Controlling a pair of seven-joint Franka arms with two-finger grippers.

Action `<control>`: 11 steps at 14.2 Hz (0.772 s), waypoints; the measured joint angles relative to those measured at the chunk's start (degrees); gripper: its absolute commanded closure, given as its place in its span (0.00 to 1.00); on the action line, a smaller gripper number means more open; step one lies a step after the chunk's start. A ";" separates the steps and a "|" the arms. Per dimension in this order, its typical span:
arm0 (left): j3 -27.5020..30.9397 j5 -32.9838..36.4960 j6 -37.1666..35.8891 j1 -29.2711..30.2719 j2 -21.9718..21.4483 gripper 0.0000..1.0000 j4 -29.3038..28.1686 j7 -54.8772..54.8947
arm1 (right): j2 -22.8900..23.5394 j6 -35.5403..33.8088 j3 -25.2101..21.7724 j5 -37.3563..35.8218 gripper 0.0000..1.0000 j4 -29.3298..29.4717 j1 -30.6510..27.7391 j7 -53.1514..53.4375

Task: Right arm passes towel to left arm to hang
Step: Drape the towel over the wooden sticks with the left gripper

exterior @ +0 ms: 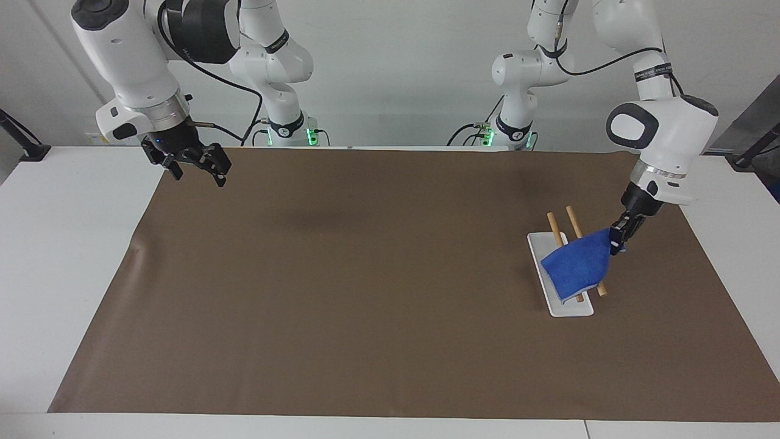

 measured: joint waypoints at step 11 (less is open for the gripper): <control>0.92 1.08 -1.56 0.01 -0.60 0.01 3.50 0.58 | 0.01 -0.78 -3.96 -0.51 0.00 0.46 3.16 -1.31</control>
